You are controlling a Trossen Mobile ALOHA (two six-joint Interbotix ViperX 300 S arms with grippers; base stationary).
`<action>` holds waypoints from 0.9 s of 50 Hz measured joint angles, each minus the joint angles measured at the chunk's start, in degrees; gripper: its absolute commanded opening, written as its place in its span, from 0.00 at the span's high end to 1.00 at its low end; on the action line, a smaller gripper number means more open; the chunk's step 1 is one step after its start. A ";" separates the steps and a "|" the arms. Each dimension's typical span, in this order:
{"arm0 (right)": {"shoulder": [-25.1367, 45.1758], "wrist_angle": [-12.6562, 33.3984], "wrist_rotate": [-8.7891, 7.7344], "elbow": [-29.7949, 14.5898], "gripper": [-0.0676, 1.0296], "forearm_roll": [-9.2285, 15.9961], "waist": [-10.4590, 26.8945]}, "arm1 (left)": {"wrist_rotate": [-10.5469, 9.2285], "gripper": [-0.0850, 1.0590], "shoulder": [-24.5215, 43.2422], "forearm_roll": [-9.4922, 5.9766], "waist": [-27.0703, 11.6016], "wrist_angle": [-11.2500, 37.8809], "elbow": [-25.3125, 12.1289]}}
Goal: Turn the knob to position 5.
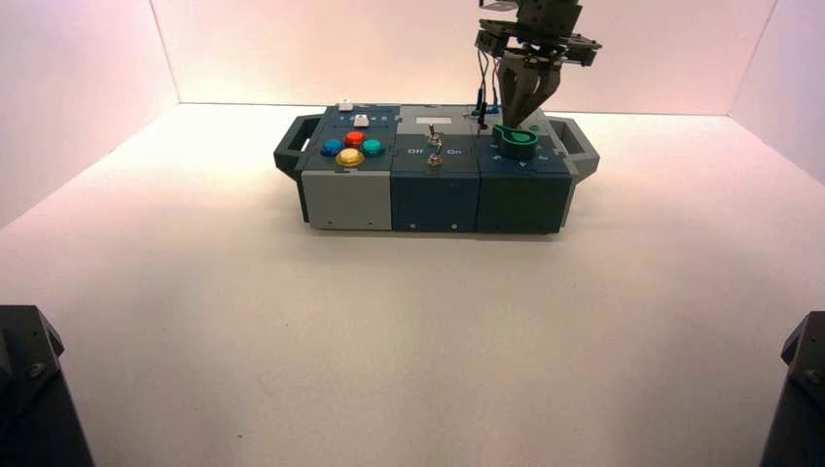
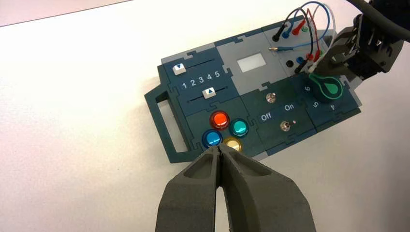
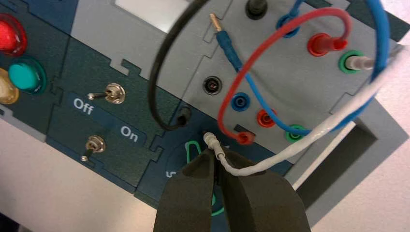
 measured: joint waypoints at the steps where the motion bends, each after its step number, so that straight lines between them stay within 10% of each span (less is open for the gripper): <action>1: 0.00 0.00 0.00 0.00 0.96 0.09 0.00 | 0.00 0.95 -0.09 0.00 0.00 0.00 0.00; 45: 0.09 0.00 0.00 0.09 0.96 1.14 0.00 | 0.00 0.95 -0.09 0.00 0.00 0.00 0.00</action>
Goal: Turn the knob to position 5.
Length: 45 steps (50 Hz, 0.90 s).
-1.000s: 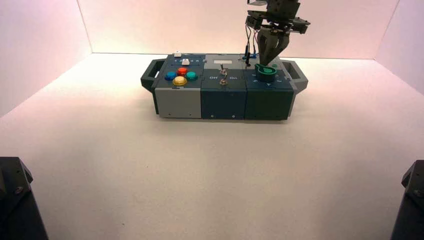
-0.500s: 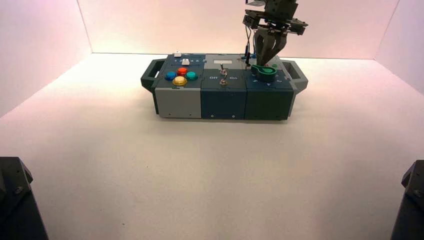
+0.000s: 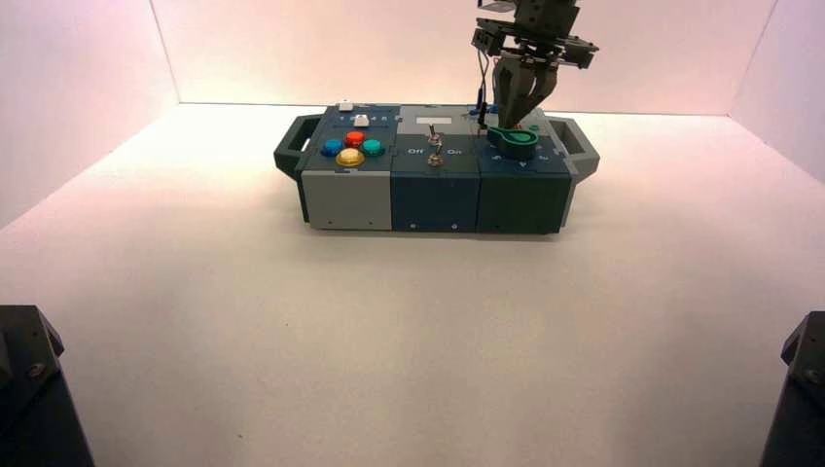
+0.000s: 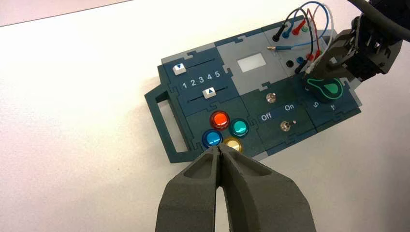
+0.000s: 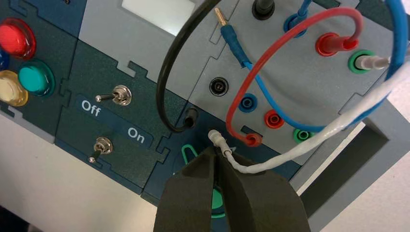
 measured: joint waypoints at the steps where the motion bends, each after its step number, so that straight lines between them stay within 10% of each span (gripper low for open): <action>1: -0.09 0.00 0.00 -0.09 0.96 -0.18 -0.09 | 0.00 0.95 0.09 0.00 0.00 0.00 0.00; 21: -5.36 -0.44 -0.97 1.41 0.96 -0.70 -0.09 | 0.00 0.95 0.00 0.00 0.00 0.00 0.00; 45: -19.78 -7.73 -2.11 13.97 0.96 -3.60 -0.09 | 0.00 0.95 0.35 0.00 0.00 -2.64 0.35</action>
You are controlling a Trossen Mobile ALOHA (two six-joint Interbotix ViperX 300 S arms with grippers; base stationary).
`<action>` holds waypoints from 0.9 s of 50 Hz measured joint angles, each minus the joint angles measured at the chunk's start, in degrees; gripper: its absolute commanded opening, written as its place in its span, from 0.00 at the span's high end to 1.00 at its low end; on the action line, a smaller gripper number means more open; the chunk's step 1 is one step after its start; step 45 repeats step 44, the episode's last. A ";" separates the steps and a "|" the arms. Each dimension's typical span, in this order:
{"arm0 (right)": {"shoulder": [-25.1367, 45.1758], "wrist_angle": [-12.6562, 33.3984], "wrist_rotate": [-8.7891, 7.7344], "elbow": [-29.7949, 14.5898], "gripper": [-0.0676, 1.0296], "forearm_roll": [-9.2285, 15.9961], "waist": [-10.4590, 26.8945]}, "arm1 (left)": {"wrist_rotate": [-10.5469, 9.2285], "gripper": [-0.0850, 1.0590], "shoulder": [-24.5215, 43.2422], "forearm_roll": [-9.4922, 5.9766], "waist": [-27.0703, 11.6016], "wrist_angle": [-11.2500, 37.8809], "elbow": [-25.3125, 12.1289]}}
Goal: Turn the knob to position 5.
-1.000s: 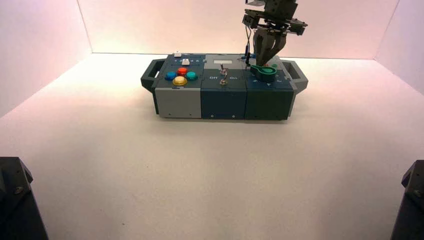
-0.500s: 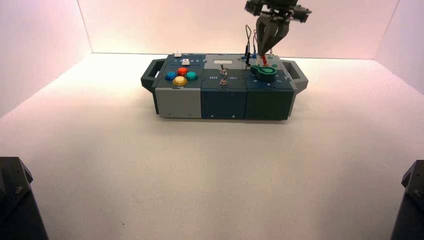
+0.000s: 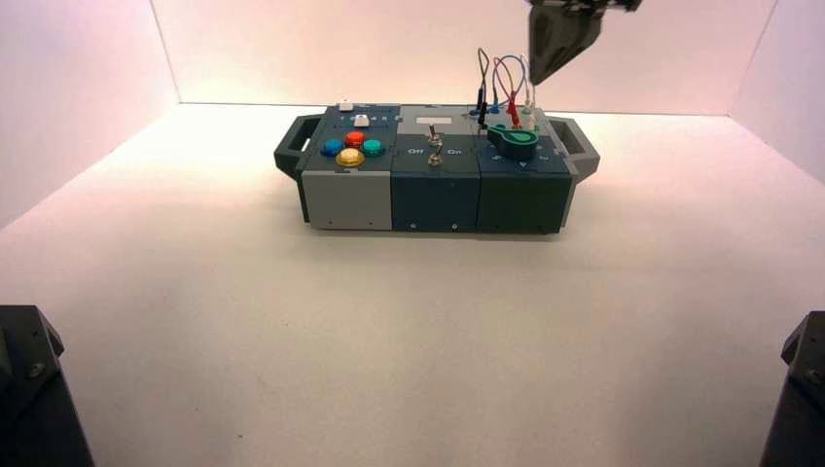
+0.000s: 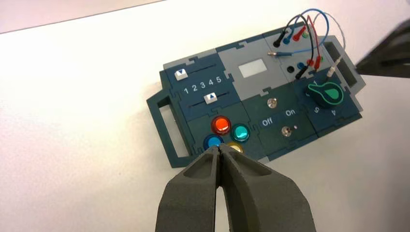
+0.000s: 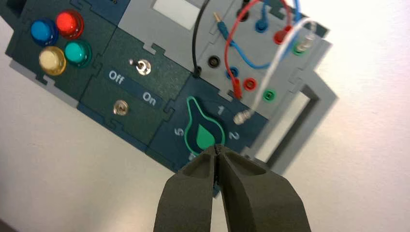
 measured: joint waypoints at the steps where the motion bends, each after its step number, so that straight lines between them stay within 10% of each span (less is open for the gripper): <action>1: -0.79 -0.44 0.00 0.53 0.96 -0.26 0.00 | 0.00 0.95 0.00 0.00 0.00 -0.09 0.09; 18: -9.14 -8.44 -0.09 9.67 0.96 -3.16 0.00 | 0.00 0.95 0.00 0.00 0.00 -4.92 1.93; 45: -9.76 -10.72 -0.09 11.87 0.96 -3.52 0.00 | 0.00 0.95 0.18 0.18 0.00 -9.40 3.69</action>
